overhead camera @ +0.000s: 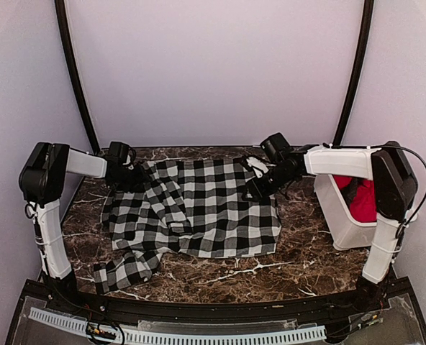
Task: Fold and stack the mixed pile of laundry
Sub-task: Adjust the flattened shirt at the center of the board.
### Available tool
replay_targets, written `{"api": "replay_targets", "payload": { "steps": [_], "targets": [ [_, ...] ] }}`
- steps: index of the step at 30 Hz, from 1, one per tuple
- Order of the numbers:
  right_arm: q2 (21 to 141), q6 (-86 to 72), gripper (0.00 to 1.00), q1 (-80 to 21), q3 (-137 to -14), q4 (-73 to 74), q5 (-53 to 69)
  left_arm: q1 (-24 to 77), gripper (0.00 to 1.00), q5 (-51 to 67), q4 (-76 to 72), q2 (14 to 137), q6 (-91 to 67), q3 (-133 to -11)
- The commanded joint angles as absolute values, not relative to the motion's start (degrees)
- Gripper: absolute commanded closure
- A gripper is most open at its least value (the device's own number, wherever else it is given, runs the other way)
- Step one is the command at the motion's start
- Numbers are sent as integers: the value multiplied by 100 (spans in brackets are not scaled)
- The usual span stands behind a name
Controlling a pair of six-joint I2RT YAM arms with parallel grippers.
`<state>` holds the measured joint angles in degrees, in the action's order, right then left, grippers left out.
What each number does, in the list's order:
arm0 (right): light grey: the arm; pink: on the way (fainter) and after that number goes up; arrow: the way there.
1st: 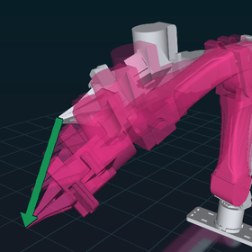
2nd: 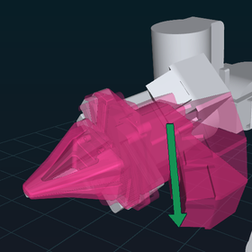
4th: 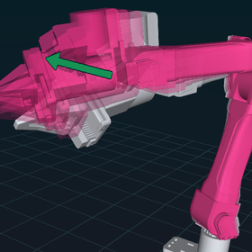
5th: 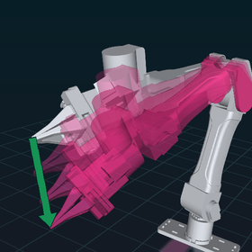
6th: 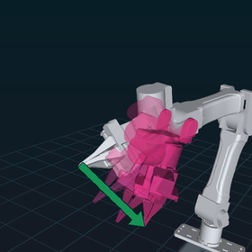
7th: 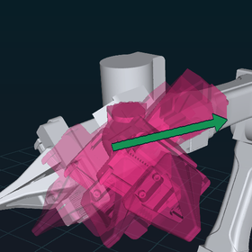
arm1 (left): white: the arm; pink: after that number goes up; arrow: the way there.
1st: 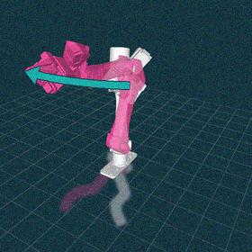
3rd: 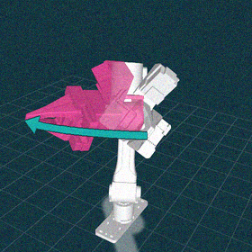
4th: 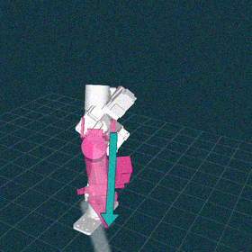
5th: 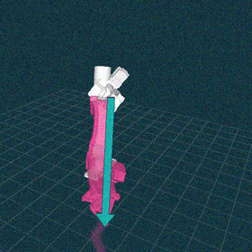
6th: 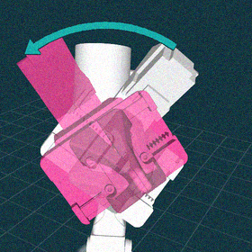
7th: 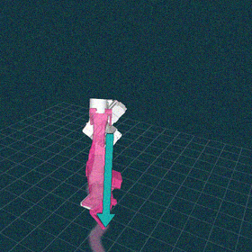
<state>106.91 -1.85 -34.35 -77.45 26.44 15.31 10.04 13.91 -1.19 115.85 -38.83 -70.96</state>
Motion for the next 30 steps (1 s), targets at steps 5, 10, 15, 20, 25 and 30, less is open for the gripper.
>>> {"api": "replay_targets", "payload": {
  "steps": [5,10,15,20,25,30],
  "targets": [
    [10564,-100,52,-3405,-7935,2740,1269,1037,76,1704,-577,11997,-3908,-7525],
    [10228,-88,51,-3294,-7824,2871,1212,1037,99,2165,-1011,11850,-4095,-7716],
    [9950,-119,51,-3139,-7648,2981,1157,1037,100,2254,-1310,11708,-4179,-8085],
    [9804,-149,51,-3012,-7471,3045,1108,959,100,2117,-1317,12103,-4008,-8865],
    [9877,-184,51,-2909,-7337,2948,1066,756,100,2407,-1763,12839,-4211,-9487],
    [10268,-324,51,-2760,-7593,2788,1015,670,100,2476,-1770,13610,-4218,-10342]
  ]
}}
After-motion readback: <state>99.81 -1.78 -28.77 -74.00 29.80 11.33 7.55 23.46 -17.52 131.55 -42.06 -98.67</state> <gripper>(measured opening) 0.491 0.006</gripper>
